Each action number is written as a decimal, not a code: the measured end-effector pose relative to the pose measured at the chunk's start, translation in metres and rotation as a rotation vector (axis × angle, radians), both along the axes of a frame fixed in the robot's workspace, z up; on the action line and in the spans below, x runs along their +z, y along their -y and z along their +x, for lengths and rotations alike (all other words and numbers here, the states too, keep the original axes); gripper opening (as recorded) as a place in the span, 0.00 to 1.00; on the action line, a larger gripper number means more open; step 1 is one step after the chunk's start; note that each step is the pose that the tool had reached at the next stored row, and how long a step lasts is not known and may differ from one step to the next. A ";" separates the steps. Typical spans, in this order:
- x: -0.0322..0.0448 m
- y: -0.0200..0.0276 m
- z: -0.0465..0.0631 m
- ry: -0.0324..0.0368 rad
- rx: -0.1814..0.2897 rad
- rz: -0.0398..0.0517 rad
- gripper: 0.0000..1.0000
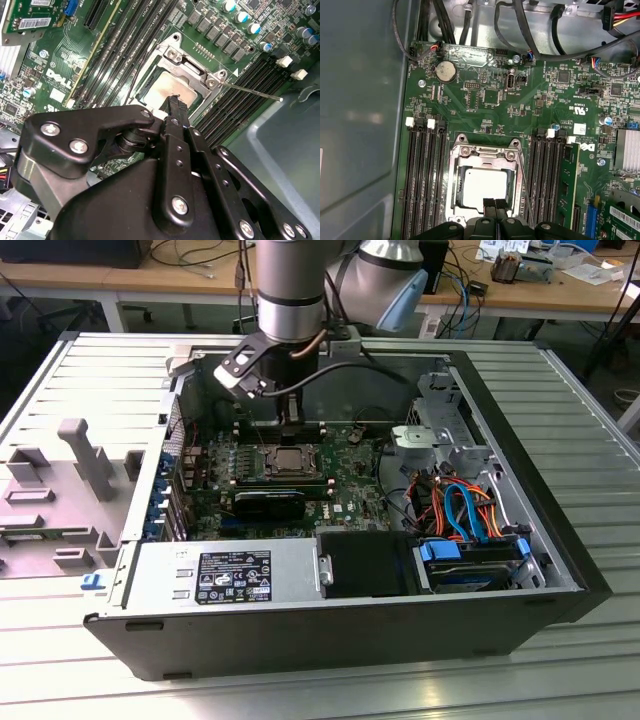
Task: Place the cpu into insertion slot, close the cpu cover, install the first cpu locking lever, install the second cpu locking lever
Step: 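Close the cpu cover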
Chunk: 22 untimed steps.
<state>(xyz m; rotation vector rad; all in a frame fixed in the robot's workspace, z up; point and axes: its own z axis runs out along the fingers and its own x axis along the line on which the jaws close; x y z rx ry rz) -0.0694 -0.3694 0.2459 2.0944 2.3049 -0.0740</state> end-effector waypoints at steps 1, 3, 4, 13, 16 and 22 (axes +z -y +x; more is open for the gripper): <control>-0.0001 0.0001 0.000 0.0001 0.000 0.0000 0.11; -0.0003 0.0004 -0.001 0.0000 0.000 0.0000 0.11; -0.0004 0.0006 -0.001 0.0000 0.000 0.0000 0.11; -0.0012 0.0019 -0.004 0.0000 0.000 0.0000 0.11; -0.0014 0.0019 -0.006 0.0000 0.000 0.0000 0.11; -0.0018 0.0019 -0.008 0.0000 0.000 0.0000 0.11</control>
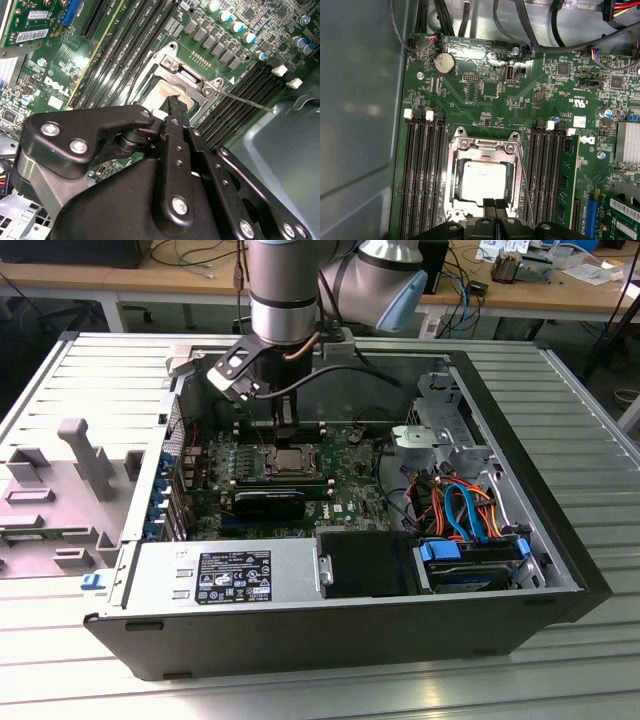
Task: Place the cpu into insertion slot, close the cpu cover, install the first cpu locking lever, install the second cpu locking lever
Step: 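Close the cpu cover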
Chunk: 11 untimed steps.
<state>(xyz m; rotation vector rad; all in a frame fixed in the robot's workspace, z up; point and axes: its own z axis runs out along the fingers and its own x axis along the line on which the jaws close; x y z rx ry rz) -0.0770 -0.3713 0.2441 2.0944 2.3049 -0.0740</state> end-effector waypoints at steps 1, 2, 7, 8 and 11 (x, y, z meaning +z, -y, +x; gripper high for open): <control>-0.0001 0.0000 0.000 0.0000 0.000 0.0000 0.11; -0.0001 0.0000 -0.001 0.0000 0.000 0.0000 0.11; -0.0005 0.0000 -0.002 0.0000 0.000 0.0000 0.11; -0.0005 0.0000 -0.003 0.0000 0.000 0.0000 0.11; -0.0007 0.0000 -0.004 0.0000 0.000 0.0000 0.11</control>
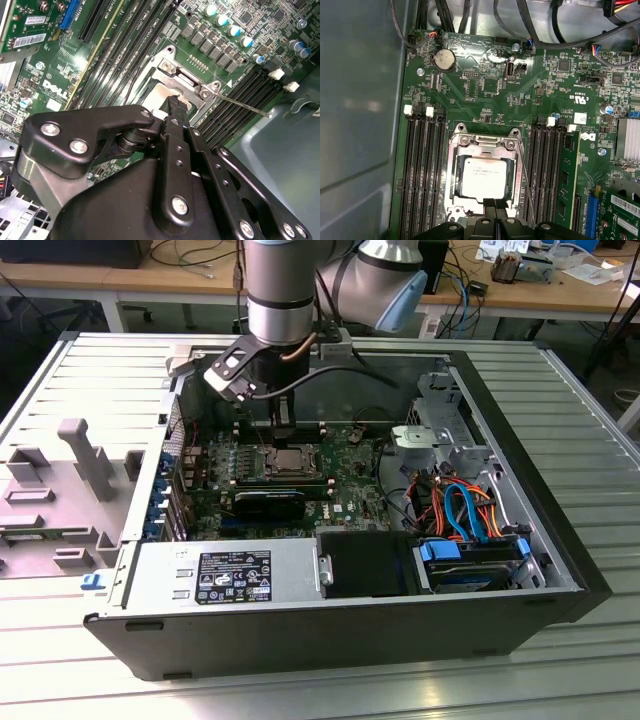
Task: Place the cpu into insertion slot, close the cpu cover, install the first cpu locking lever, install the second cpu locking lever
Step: 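Close the cpu cover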
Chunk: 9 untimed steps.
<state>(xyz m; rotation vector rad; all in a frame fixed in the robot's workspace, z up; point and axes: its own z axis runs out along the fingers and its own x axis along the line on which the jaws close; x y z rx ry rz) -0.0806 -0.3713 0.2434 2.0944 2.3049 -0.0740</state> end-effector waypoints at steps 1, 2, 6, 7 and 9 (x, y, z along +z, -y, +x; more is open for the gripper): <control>-0.0001 0.0000 0.000 0.0000 0.000 0.0000 0.11; -0.0002 0.0000 -0.001 0.0000 0.000 0.0000 0.11; -0.0005 0.0000 -0.003 0.0000 0.000 0.0000 0.11; -0.0006 0.0000 -0.003 0.0000 0.000 0.0000 0.11; -0.0007 0.0000 -0.004 0.0000 0.000 0.0000 0.11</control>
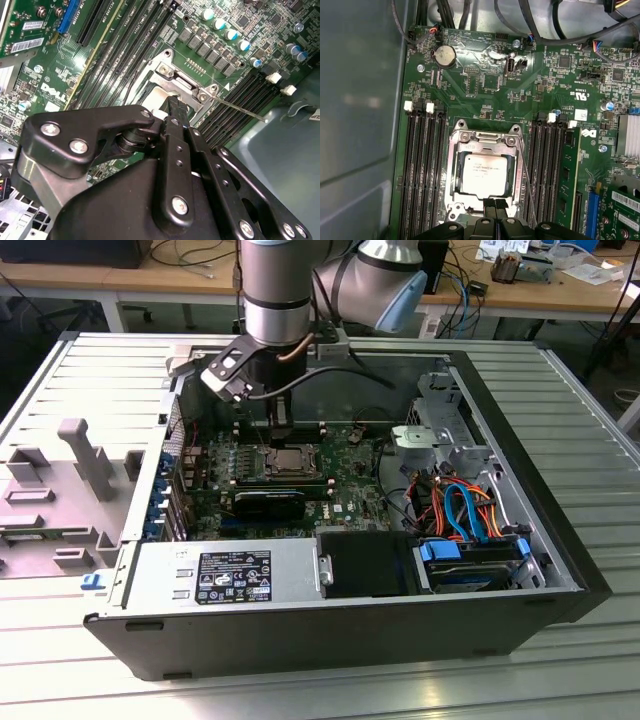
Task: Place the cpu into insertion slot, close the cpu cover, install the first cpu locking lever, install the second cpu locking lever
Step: 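Close the cpu cover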
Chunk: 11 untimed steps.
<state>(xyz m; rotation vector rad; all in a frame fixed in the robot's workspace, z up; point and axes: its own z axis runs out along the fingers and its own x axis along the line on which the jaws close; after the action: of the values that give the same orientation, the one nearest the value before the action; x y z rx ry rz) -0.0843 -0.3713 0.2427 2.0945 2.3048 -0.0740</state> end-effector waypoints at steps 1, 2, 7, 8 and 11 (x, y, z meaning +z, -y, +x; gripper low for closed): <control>-0.0001 0.0000 0.000 0.0000 0.000 0.0000 0.11; -0.0001 0.0000 -0.001 0.0000 0.000 0.0000 0.11; -0.0011 0.0000 -0.003 -0.0001 0.000 -0.0001 0.11; -0.0013 0.0000 -0.003 -0.0001 0.000 0.0000 0.11; -0.0019 0.0000 -0.004 -0.0001 0.000 -0.0001 0.11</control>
<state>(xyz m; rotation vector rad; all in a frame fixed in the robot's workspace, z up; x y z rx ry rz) -0.0886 -0.3713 0.2408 2.0944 2.3048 -0.0741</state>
